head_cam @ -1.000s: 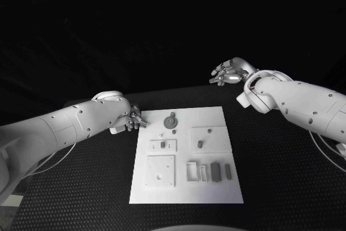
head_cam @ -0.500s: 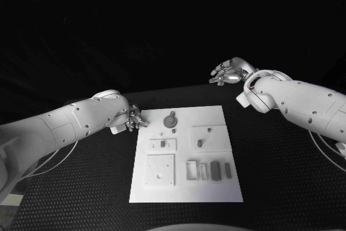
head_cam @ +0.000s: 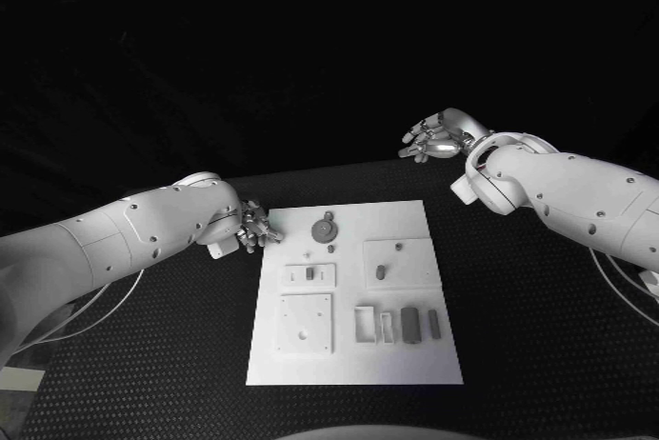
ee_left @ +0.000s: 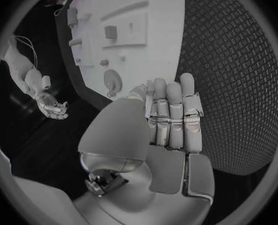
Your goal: Assemble the parts on the task board
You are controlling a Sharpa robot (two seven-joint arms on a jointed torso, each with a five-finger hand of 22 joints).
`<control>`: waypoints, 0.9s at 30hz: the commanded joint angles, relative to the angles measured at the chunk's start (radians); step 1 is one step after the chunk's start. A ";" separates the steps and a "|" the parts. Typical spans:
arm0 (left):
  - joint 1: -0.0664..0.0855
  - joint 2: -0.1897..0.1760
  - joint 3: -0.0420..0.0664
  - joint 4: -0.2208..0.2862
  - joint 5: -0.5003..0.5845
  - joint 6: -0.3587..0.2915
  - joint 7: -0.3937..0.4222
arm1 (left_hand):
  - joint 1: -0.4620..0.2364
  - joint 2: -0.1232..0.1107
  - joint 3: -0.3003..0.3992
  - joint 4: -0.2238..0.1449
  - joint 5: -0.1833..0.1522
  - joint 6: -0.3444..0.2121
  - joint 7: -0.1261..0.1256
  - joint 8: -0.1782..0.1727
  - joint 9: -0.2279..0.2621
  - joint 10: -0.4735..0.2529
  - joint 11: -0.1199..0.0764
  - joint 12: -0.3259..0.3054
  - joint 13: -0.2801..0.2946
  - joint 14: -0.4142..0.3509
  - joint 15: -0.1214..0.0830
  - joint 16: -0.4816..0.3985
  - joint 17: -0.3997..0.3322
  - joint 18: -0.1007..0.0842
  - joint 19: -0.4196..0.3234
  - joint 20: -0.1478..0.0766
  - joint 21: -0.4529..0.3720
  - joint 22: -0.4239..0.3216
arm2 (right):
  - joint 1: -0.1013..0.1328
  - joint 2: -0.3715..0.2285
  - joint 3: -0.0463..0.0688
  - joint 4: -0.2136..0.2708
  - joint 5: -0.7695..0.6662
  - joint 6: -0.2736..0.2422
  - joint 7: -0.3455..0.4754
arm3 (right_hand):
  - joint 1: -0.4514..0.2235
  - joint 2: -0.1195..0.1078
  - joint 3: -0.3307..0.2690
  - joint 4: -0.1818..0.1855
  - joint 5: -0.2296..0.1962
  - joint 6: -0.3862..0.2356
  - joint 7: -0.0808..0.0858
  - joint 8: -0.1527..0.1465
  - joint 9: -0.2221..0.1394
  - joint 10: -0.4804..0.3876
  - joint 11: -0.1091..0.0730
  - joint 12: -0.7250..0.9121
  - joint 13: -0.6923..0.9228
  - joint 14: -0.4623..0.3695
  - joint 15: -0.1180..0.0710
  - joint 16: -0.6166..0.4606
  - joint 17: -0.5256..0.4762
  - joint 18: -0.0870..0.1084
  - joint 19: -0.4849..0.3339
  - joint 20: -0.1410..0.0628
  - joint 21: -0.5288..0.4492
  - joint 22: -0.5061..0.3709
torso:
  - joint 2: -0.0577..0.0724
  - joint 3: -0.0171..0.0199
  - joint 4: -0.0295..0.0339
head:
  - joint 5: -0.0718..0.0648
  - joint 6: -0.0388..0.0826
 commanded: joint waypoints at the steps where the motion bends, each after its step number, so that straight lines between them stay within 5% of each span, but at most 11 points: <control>1: 0.001 -0.018 0.001 0.036 0.095 0.008 0.014 | 0.031 0.025 0.037 -0.041 0.009 0.011 -0.001 0.033 0.031 0.016 -0.010 0.006 0.001 0.008 -0.003 0.007 0.002 -0.002 0.007 -0.001 0.005 0.003 | 0.000 -0.003 0.000 0.002 0.001 0.008 0.008 | -0.006 0.003 -0.005 -0.002 0.003 -0.008 0.001 0.000 -0.002 -0.004 0.002 0.007 -0.001 0.002 0.008 -0.004 0.002 0.015 0.001 0.006 -0.006 0.000 | -0.001 0.0001 0.0015 | -0.002 0.000; 11: 0.001 -0.089 0.001 0.179 0.181 -0.024 -0.001 | 0.013 0.020 0.039 -0.046 0.031 0.028 -0.010 0.045 0.037 0.038 -0.018 0.012 0.002 0.027 -0.009 0.017 0.006 0.002 0.022 -0.005 0.014 0.015 | 0.000 -0.003 0.000 -0.004 0.002 0.008 0.008 | -0.007 0.003 -0.005 -0.002 0.003 -0.008 0.001 0.000 -0.002 -0.004 0.002 0.008 -0.002 0.002 0.008 -0.005 0.002 0.015 0.001 0.006 -0.006 0.000 | 0.000 -0.0012 0.0014 | 0.000 0.002; 13: 0.001 -0.099 0.000 0.202 0.173 -0.029 0.000 | 0.004 0.023 0.043 -0.054 0.062 0.034 -0.013 0.048 0.039 0.046 -0.023 0.013 0.003 0.035 -0.013 0.020 0.007 0.003 0.028 -0.009 0.017 0.021 | 0.000 -0.002 0.000 -0.004 0.003 0.008 0.008 | -0.008 0.004 -0.005 -0.001 0.003 -0.008 0.001 0.000 -0.002 -0.004 0.002 0.008 -0.002 0.002 0.008 -0.005 0.003 0.015 0.001 0.007 -0.006 0.000 | 0.000 -0.0019 0.0015 | -0.001 0.006; 20: -0.001 -0.119 -0.004 0.257 0.173 -0.084 -0.024 | -0.021 0.020 0.050 -0.076 0.093 0.043 -0.019 0.053 0.043 0.060 -0.029 0.018 0.007 0.052 -0.021 0.026 0.008 0.004 0.042 -0.015 0.025 0.032 | 0.000 -0.004 0.000 -0.001 0.003 0.000 0.014 | -0.008 0.005 -0.005 -0.002 0.003 -0.008 0.001 0.000 -0.002 -0.004 0.002 0.009 -0.003 0.003 0.007 -0.006 0.003 0.015 0.001 0.006 -0.006 0.000 | 0.000 -0.0014 0.0018 | 0.002 -0.005; 25: -0.007 -0.128 -0.015 0.283 0.172 -0.090 -0.033 | -0.031 0.020 0.056 -0.088 0.094 0.044 -0.020 0.053 0.043 0.063 -0.030 0.020 0.009 0.058 -0.025 0.027 0.008 0.004 0.048 -0.018 0.027 0.036 | 0.000 -0.006 0.000 0.001 0.006 0.000 0.014 | -0.008 0.008 -0.004 -0.001 0.003 -0.006 0.000 0.001 -0.002 -0.004 0.002 0.010 -0.005 0.005 0.007 -0.006 0.005 0.015 0.003 0.006 -0.006 0.001 | -0.001 -0.0031 0.0045 | 0.000 -0.006; 27: -0.007 -0.131 -0.029 0.291 0.169 -0.112 -0.036 | -0.037 0.020 0.058 -0.091 0.092 0.044 -0.020 0.053 0.043 0.064 -0.031 0.021 0.010 0.058 -0.026 0.027 0.008 0.003 0.048 -0.018 0.027 0.036 | 0.000 -0.007 0.000 0.001 0.006 0.001 0.014 | -0.009 0.008 -0.004 -0.001 0.003 -0.005 0.000 0.002 -0.002 -0.004 0.002 0.011 -0.005 0.006 0.007 -0.006 0.005 0.015 0.004 0.006 -0.006 0.001 | -0.001 -0.0025 0.0027 | 0.002 -0.007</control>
